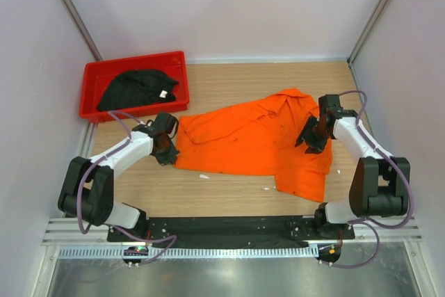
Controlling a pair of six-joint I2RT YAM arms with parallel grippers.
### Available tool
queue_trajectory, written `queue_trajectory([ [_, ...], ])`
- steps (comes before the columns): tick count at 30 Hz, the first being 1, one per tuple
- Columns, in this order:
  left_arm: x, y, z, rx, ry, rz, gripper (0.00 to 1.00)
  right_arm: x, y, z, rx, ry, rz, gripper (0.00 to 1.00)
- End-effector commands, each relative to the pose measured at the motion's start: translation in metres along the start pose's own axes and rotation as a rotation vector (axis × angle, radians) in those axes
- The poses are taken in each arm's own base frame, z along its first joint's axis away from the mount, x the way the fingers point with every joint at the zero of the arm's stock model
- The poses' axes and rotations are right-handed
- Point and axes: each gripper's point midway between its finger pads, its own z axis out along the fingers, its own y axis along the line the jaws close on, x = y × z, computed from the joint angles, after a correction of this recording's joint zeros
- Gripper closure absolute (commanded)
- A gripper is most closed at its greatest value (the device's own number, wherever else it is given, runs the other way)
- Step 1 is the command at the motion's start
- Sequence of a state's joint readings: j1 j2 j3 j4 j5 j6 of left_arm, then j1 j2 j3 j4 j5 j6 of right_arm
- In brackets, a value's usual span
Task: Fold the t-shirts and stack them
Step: Flatten the tshirt out
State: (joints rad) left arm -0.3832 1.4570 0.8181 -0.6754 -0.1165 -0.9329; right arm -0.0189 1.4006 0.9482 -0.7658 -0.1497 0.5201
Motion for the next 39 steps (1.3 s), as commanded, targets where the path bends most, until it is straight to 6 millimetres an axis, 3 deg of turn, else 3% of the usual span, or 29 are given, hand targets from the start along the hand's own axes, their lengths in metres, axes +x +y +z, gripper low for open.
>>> queue_trajectory([
  [1,-0.035,0.005,-0.026,0.005,-0.136,0.017,1.00,-0.014,-0.007,0.011,0.060,-0.024,-0.005,0.51],
  [6,-0.038,0.016,-0.028,0.011,-0.149,-0.005,1.00,-0.016,-0.006,0.044,0.060,0.025,-0.004,0.71],
  [10,-0.039,0.014,-0.026,0.046,-0.139,-0.008,1.00,-0.023,-0.002,0.069,0.061,0.038,-0.010,0.73],
  [14,-0.046,0.005,-0.023,0.076,-0.151,0.015,1.00,-0.050,0.013,0.089,0.044,0.020,-0.016,0.73],
  [15,-0.051,0.001,-0.022,0.083,-0.167,0.014,1.00,-0.049,0.013,0.103,0.050,0.053,-0.010,0.73],
  [16,-0.056,-0.003,-0.025,0.090,-0.181,0.013,1.00,-0.064,0.027,0.104,0.024,0.031,-0.016,0.73],
  [18,-0.063,-0.008,-0.023,0.085,-0.190,0.017,1.00,-0.072,0.049,0.114,-0.006,0.039,-0.062,0.73],
  [19,-0.068,-0.011,-0.025,0.088,-0.195,0.017,1.00,-0.091,0.069,0.119,-0.034,0.028,-0.081,0.73],
  [21,-0.079,-0.017,-0.030,0.088,-0.216,0.014,1.00,-0.095,0.083,0.113,-0.033,0.070,-0.103,0.71],
  [22,-0.081,-0.018,-0.032,0.085,-0.225,0.015,1.00,-0.112,0.094,0.100,-0.044,0.028,-0.116,0.70],
  [25,-0.093,-0.018,-0.041,0.079,-0.274,0.026,1.00,-0.107,0.076,0.073,0.024,0.029,-0.115,0.54],
  [26,-0.094,-0.017,-0.042,0.078,-0.276,0.029,1.00,-0.109,0.070,0.047,0.033,-0.015,-0.111,0.47],
  [27,-0.095,-0.019,-0.043,0.084,-0.281,0.032,1.00,-0.107,0.059,0.037,0.043,-0.026,-0.090,0.43],
  [28,-0.093,-0.021,-0.043,0.095,-0.267,0.041,1.00,-0.091,0.034,0.037,0.077,0.003,-0.057,0.42],
  [29,-0.091,-0.021,-0.042,0.101,-0.261,0.044,1.00,-0.089,0.032,0.012,0.050,-0.047,-0.046,0.43],
  [30,-0.088,-0.022,-0.040,0.107,-0.249,0.046,1.00,-0.083,0.017,0.007,0.061,-0.046,-0.011,0.43],
  [31,-0.086,-0.023,-0.039,0.117,-0.238,0.050,1.00,-0.059,0.001,0.009,0.075,-0.006,0.011,0.45],
  [33,-0.081,-0.027,-0.037,0.140,-0.216,0.057,1.00,-0.043,-0.009,-0.006,0.064,-0.032,0.054,0.49],
  [34,-0.080,-0.027,-0.036,0.142,-0.209,0.060,1.00,-0.026,-0.024,-0.001,0.096,-0.007,0.077,0.50],
  [37,-0.076,-0.026,-0.034,0.140,-0.193,0.075,1.00,-0.014,-0.046,0.003,0.132,-0.030,0.123,0.50],
  [39,-0.074,-0.026,-0.033,0.141,-0.182,0.088,1.00,-0.013,-0.050,0.007,0.131,-0.013,0.127,0.49],
])
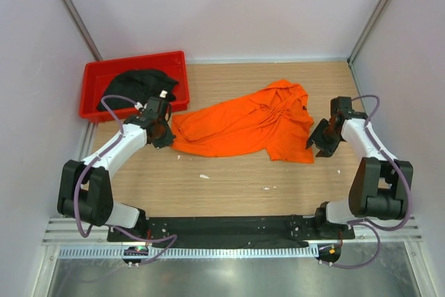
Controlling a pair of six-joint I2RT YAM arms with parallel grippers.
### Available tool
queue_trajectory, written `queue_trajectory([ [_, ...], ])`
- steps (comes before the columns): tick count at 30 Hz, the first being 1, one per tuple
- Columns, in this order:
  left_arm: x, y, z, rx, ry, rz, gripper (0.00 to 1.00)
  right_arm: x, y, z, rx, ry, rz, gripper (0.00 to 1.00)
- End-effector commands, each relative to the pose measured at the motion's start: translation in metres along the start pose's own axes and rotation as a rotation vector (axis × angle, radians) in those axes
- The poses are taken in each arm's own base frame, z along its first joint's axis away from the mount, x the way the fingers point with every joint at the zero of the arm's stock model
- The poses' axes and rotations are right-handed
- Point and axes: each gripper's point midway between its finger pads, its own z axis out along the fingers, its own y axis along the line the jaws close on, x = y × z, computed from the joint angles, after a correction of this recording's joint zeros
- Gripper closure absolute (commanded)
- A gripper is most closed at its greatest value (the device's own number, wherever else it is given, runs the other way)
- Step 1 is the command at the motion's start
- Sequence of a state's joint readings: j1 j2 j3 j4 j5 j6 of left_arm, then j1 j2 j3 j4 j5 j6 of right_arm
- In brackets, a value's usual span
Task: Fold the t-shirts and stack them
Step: Flatten the tshirt out
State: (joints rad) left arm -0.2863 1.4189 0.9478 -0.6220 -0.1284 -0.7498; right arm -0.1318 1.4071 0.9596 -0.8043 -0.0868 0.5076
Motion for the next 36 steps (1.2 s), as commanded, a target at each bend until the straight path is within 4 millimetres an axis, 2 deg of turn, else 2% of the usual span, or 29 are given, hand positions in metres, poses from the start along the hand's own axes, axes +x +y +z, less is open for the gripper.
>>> queue_trajectory([
  [1,-0.003,-0.005,0.000,0.029,-0.002,0.023,1.00,0.006,-0.012,0.019,0.037,0.040,0.023,0.48],
  [5,-0.005,-0.008,-0.002,0.040,0.002,0.038,1.00,0.003,-0.017,0.031,0.060,0.034,0.006,0.49],
  [11,-0.001,-0.008,-0.003,0.051,0.017,0.051,1.00,0.012,-0.022,0.043,0.071,0.052,0.027,0.53],
  [15,0.000,-0.007,-0.005,0.057,0.018,0.054,1.00,0.008,-0.025,0.050,0.085,0.043,0.017,0.55],
  [25,0.004,-0.005,-0.006,0.062,0.021,0.066,1.00,0.017,-0.034,0.045,0.120,0.047,0.026,0.57],
  [31,0.004,-0.005,-0.007,0.068,0.018,0.067,1.00,0.026,-0.035,0.055,0.108,0.071,0.044,0.58],
  [34,0.004,-0.005,-0.008,0.065,0.016,0.070,1.00,0.023,-0.033,0.058,0.092,0.054,0.042,0.62],
  [36,0.004,-0.005,-0.008,0.066,0.018,0.070,1.00,0.020,-0.033,0.061,0.095,0.043,0.040,0.69],
])
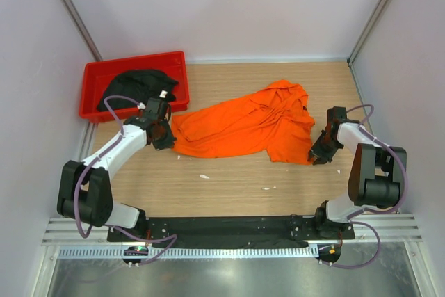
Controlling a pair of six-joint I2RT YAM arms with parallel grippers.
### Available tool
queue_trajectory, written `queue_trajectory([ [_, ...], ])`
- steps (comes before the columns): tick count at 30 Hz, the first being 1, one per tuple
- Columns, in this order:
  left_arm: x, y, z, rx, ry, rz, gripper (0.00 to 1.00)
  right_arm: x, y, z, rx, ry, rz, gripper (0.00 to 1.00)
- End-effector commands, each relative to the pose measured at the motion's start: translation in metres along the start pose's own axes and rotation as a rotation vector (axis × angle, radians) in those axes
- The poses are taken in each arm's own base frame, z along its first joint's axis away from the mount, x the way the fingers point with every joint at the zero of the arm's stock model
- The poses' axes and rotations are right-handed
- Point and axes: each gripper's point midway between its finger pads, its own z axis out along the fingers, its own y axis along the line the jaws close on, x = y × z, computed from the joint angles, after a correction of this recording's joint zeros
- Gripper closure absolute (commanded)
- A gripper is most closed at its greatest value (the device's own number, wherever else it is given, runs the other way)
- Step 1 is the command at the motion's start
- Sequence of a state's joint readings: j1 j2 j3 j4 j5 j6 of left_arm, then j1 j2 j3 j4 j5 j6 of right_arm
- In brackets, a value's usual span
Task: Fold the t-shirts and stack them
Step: Flatten the tshirt out
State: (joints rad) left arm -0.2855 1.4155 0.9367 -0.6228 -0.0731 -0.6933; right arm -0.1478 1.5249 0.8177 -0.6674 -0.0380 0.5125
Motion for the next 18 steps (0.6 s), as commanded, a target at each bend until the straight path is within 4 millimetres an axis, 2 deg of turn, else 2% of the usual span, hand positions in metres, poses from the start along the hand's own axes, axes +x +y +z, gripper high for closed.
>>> queue_trajectory([
  [1,-0.004,-0.003,-0.008,0.030,-0.022,0.015,1.00,-0.008,0.004,0.007,-0.017,-0.040,0.012,0.76],
  [5,-0.003,-0.002,-0.012,0.030,-0.017,0.015,1.00,-0.018,0.013,-0.008,-0.051,-0.075,0.040,0.98],
  [8,-0.003,-0.001,-0.019,0.031,-0.017,0.030,1.00,-0.036,0.021,-0.032,-0.065,-0.139,0.055,0.99],
  [9,-0.004,-0.003,-0.021,0.039,-0.011,0.038,1.00,-0.054,0.030,-0.051,-0.093,-0.207,0.065,0.99],
  [11,-0.005,-0.008,-0.030,0.061,-0.003,0.052,1.00,-0.076,0.030,-0.074,-0.078,-0.290,0.082,0.99],
  [12,-0.005,-0.009,-0.032,0.067,0.001,0.051,1.00,-0.098,0.040,-0.099,-0.112,-0.369,0.092,0.99],
  [14,-0.005,-0.018,-0.040,0.109,0.014,0.048,1.00,-0.123,0.038,-0.126,-0.116,-0.460,0.127,0.99],
  [15,-0.004,-0.021,-0.044,0.122,0.022,0.044,1.00,-0.143,0.045,-0.154,-0.148,-0.533,0.143,0.99],
  [17,-0.008,-0.032,-0.057,0.166,0.018,0.042,1.00,-0.162,0.042,-0.185,-0.164,-0.606,0.178,0.99],
  [18,-0.010,-0.037,-0.066,0.184,0.005,0.047,1.00,-0.179,0.046,-0.217,-0.201,-0.677,0.195,0.99],
])
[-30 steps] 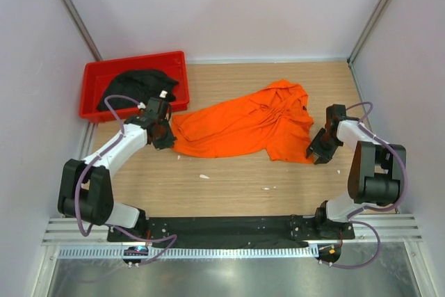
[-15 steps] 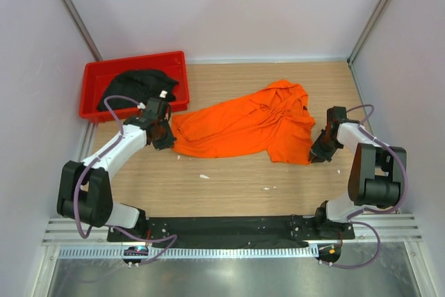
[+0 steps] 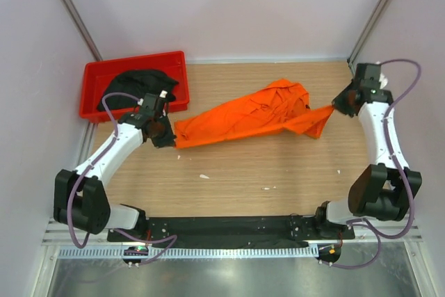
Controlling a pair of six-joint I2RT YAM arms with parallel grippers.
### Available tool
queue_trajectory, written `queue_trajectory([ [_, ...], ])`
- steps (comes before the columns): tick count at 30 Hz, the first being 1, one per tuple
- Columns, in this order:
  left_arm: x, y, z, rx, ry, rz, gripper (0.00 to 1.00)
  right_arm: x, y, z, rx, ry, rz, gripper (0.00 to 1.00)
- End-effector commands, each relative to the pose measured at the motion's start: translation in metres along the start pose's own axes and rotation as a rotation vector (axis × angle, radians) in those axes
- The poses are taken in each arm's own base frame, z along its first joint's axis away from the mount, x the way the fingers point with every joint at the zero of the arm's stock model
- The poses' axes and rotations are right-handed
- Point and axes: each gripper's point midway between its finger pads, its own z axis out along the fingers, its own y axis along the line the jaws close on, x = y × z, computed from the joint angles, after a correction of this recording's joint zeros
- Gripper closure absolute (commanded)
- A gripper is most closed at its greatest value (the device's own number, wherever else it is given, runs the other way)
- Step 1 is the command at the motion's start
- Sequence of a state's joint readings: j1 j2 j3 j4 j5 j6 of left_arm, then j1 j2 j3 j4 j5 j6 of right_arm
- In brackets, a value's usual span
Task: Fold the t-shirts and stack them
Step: Flatten the tshirt out
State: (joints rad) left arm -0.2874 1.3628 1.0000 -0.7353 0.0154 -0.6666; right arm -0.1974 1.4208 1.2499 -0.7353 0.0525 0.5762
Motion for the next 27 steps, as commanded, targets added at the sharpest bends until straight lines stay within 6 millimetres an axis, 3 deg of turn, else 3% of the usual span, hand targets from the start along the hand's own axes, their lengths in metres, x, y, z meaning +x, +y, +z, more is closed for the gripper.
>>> queue_trajectory([
  [1,-0.015,-0.030,-0.042,0.122,-0.065,0.036,1.00,-0.084,0.016,-0.066,-0.050,-0.259,0.082,0.99],
  [5,-0.031,-0.056,-0.072,0.226,-0.149,0.034,1.00,-0.140,0.025,-0.131,-0.102,-0.478,0.071,0.99],
  [6,-0.038,-0.068,-0.086,0.272,-0.175,0.037,1.00,-0.154,0.029,-0.157,-0.122,-0.542,0.067,0.99],
  [7,-0.040,-0.078,-0.097,0.317,-0.184,0.044,1.00,-0.159,0.028,-0.171,-0.119,-0.570,0.055,0.99],
  [10,-0.053,-0.098,-0.142,0.388,-0.265,0.094,1.00,-0.177,0.023,-0.241,-0.128,-0.731,0.046,0.99],
  [11,-0.047,-0.109,-0.155,0.409,-0.275,0.143,1.00,-0.179,0.019,-0.262,-0.125,-0.778,0.047,0.99],
  [12,-0.049,-0.115,-0.169,0.428,-0.303,0.164,1.00,-0.188,0.016,-0.298,-0.126,-0.862,0.066,0.99],
  [13,-0.055,-0.124,-0.195,0.478,-0.360,0.187,1.00,-0.188,0.012,-0.313,-0.121,-0.889,0.068,0.99],
  [14,-0.058,-0.129,-0.207,0.498,-0.391,0.202,1.00,-0.189,0.009,-0.331,-0.123,-0.928,0.073,0.99],
  [15,-0.056,-0.131,-0.216,0.503,-0.398,0.217,1.00,-0.190,0.004,-0.366,-0.138,-1.005,0.092,0.99],
  [16,-0.062,-0.134,-0.238,0.526,-0.439,0.228,1.00,-0.187,0.002,-0.381,-0.146,-1.029,0.096,0.99],
  [17,-0.062,-0.134,-0.247,0.530,-0.461,0.236,1.00,-0.185,-0.001,-0.396,-0.155,-1.061,0.099,0.99],
  [18,-0.061,-0.133,-0.256,0.538,-0.477,0.243,1.00,-0.179,-0.006,-0.424,-0.176,-1.118,0.106,0.99],
  [22,-0.055,-0.128,-0.307,0.632,-0.557,0.249,1.00,-0.162,-0.030,-0.484,-0.166,-1.265,0.115,0.99],
  [25,-0.047,-0.113,-0.335,0.646,-0.621,0.253,1.00,-0.147,-0.044,-0.515,-0.172,-1.339,0.119,0.99],
  [27,-0.048,-0.101,-0.353,0.643,-0.684,0.251,1.00,-0.143,-0.046,-0.524,-0.185,-1.362,0.121,0.99],
])
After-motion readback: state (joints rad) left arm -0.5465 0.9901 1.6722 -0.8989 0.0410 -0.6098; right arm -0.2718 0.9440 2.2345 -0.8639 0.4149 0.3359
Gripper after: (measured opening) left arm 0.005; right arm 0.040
